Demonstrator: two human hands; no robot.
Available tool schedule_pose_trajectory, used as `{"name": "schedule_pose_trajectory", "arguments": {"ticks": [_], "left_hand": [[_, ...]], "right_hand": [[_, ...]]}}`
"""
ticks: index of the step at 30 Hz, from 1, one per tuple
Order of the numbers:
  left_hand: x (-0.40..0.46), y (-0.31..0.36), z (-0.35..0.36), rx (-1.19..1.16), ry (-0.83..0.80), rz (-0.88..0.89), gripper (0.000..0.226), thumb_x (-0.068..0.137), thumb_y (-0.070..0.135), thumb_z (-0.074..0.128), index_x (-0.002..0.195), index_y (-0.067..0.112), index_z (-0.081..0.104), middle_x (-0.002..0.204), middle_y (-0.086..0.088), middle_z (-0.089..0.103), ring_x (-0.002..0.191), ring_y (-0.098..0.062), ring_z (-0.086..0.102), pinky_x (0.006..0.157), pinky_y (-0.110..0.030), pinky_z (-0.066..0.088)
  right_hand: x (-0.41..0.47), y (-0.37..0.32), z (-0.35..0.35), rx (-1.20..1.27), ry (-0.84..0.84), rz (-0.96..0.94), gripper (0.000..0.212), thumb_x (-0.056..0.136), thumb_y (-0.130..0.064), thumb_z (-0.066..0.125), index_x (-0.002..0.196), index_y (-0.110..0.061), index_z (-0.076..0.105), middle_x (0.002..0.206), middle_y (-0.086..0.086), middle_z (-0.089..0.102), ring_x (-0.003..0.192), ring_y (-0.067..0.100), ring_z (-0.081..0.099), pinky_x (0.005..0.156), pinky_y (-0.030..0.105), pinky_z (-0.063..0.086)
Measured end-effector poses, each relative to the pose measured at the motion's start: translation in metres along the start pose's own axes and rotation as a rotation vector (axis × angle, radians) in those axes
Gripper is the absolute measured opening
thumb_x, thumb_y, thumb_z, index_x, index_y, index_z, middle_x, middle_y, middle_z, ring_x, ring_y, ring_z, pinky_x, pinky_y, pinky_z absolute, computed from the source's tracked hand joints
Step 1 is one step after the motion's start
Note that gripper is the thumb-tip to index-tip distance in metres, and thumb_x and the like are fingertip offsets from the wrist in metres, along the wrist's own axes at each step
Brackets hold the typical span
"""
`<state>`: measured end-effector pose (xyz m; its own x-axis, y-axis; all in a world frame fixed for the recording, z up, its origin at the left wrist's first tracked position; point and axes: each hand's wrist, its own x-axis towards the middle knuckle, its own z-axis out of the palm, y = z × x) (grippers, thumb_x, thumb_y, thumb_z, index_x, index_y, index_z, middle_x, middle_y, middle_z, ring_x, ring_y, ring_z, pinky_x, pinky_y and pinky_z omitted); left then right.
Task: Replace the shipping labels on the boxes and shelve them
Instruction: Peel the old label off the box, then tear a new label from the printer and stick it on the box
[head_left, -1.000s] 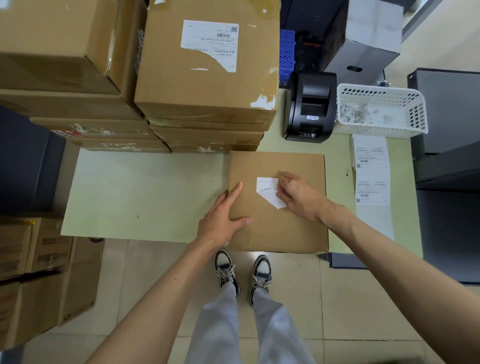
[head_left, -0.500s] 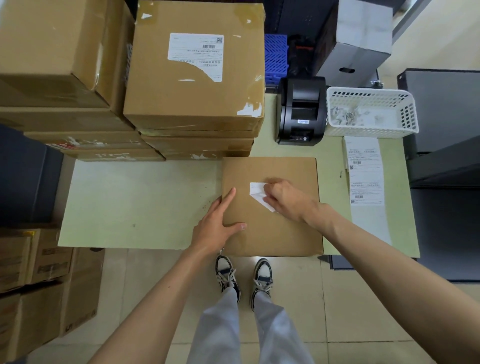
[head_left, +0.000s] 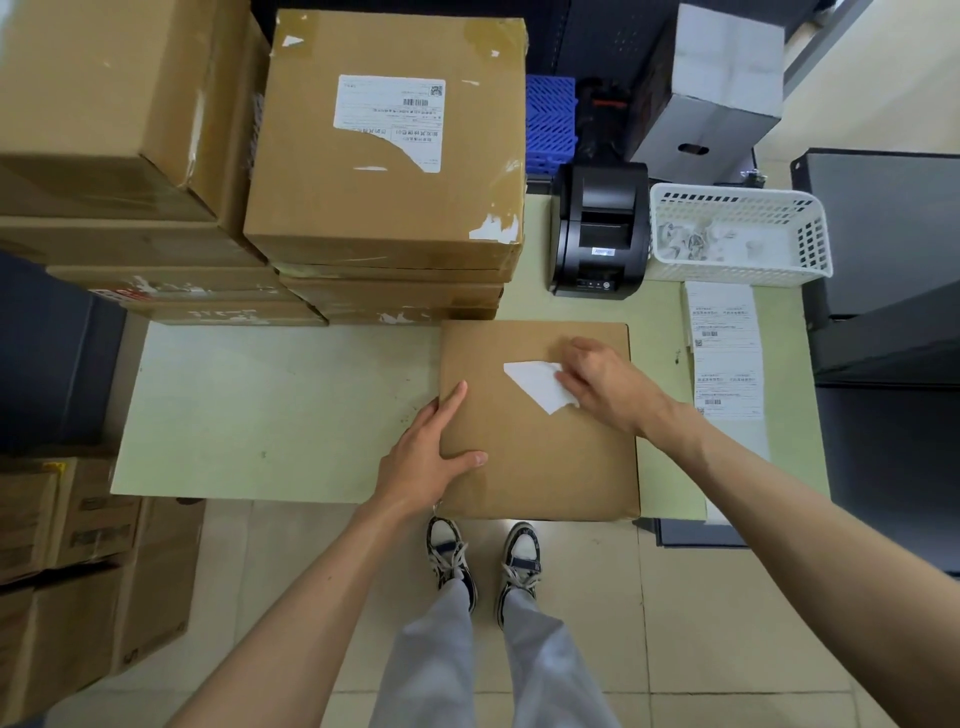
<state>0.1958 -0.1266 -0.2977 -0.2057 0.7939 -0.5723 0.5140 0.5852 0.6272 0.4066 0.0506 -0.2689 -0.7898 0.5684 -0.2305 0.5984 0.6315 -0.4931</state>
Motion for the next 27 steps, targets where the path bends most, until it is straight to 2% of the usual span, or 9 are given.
{"name": "schedule_pose_trajectory", "arguments": {"ticks": [2, 4, 9, 12, 16, 18, 23, 25, 27], "left_hand": [[0.000, 0.000, 0.000, 0.007, -0.002, 0.000, 0.093, 0.082, 0.057, 0.074, 0.143, 0.073, 0.006, 0.164, 0.011, 0.024, 0.146, -0.016, 0.035, 0.112, -0.048, 0.038], [0.000, 0.000, 0.000, 0.007, -0.004, 0.002, 0.092, 0.082, 0.057, 0.073, 0.144, 0.073, 0.006, 0.164, 0.011, 0.024, 0.146, -0.016, 0.034, 0.112, -0.048, 0.038], [-0.001, 0.001, 0.000, 0.016, -0.001, -0.004, 0.093, 0.082, 0.058, 0.073, 0.141, 0.075, 0.004, 0.163, 0.011, 0.027, 0.145, -0.017, 0.036, 0.111, -0.048, 0.040], [-0.001, 0.001, 0.000, 0.017, 0.001, 0.004, 0.093, 0.082, 0.059, 0.073, 0.141, 0.075, 0.003, 0.162, 0.012, 0.027, 0.144, -0.016, 0.036, 0.111, -0.048, 0.041], [0.000, 0.000, 0.001, 0.003, -0.013, 0.008, 0.093, 0.083, 0.058, 0.073, 0.143, 0.073, 0.004, 0.163, 0.009, 0.025, 0.145, -0.018, 0.034, 0.111, -0.049, 0.040], [0.000, 0.003, 0.000, 0.048, -0.013, 0.001, 0.093, 0.083, 0.057, 0.073, 0.147, 0.068, 0.006, 0.164, 0.005, 0.021, 0.148, -0.021, 0.028, 0.113, -0.051, 0.037], [-0.001, 0.032, -0.008, 0.308, 0.115, 0.039, 0.083, 0.087, 0.057, 0.069, 0.157, 0.041, 0.026, 0.167, -0.005, 0.010, 0.152, -0.026, 0.015, 0.120, -0.048, 0.023], [-0.002, 0.054, -0.012, 0.275, 0.180, 0.118, 0.069, 0.094, 0.054, 0.061, 0.154, 0.035, 0.036, 0.165, -0.004, 0.019, 0.149, -0.023, 0.023, 0.119, -0.044, 0.026], [0.000, 0.083, -0.016, 0.105, 0.145, 0.185, 0.059, 0.098, 0.051, 0.056, 0.152, 0.034, 0.040, 0.154, 0.001, 0.039, 0.131, -0.014, 0.046, 0.110, -0.037, 0.040]], "right_hand": [[-0.002, 0.011, -0.006, -0.027, 0.027, 0.046, 0.007, 0.096, -0.007, 0.051, 0.092, -0.002, 0.055, 0.086, 0.001, 0.044, 0.077, 0.020, 0.045, 0.072, 0.030, 0.036], [-0.002, 0.025, -0.018, -0.064, 0.039, 0.121, 0.016, 0.096, -0.012, 0.050, 0.104, -0.001, 0.060, 0.087, 0.004, 0.050, 0.078, 0.026, 0.052, 0.071, 0.033, 0.039], [-0.009, 0.022, -0.027, -0.043, 0.023, 0.157, 0.015, 0.097, -0.013, 0.050, 0.082, -0.011, 0.049, 0.081, 0.003, 0.046, 0.070, 0.023, 0.047, 0.066, 0.031, 0.033], [-0.021, 0.033, -0.037, -0.038, 0.089, 0.193, 0.021, 0.096, -0.009, 0.051, 0.077, -0.011, 0.043, 0.079, 0.005, 0.044, 0.070, 0.026, 0.046, 0.066, 0.032, 0.031], [-0.042, 0.067, -0.079, -0.025, 0.218, 0.407, 0.026, 0.093, -0.012, 0.055, 0.071, -0.007, 0.042, 0.074, 0.009, 0.045, 0.068, 0.033, 0.046, 0.062, 0.035, 0.030], [-0.050, 0.067, -0.088, -0.015, 0.249, 0.397, 0.030, 0.096, -0.016, 0.055, 0.070, -0.006, 0.043, 0.072, 0.008, 0.046, 0.066, 0.031, 0.044, 0.061, 0.035, 0.031], [-0.054, 0.036, -0.082, 0.274, 0.352, 0.372, 0.031, 0.097, -0.022, 0.059, 0.072, -0.006, 0.050, 0.060, -0.004, 0.045, 0.056, 0.012, 0.039, 0.052, 0.020, 0.029], [-0.052, 0.021, -0.078, 0.433, 0.365, 0.368, 0.031, 0.095, -0.023, 0.062, 0.071, -0.006, 0.052, 0.059, -0.005, 0.046, 0.053, 0.008, 0.035, 0.052, 0.020, 0.027], [-0.051, 0.005, -0.072, 0.592, 0.348, 0.347, 0.031, 0.094, -0.021, 0.064, 0.071, -0.004, 0.054, 0.062, 0.002, 0.051, 0.055, 0.006, 0.038, 0.054, 0.020, 0.029]]}}
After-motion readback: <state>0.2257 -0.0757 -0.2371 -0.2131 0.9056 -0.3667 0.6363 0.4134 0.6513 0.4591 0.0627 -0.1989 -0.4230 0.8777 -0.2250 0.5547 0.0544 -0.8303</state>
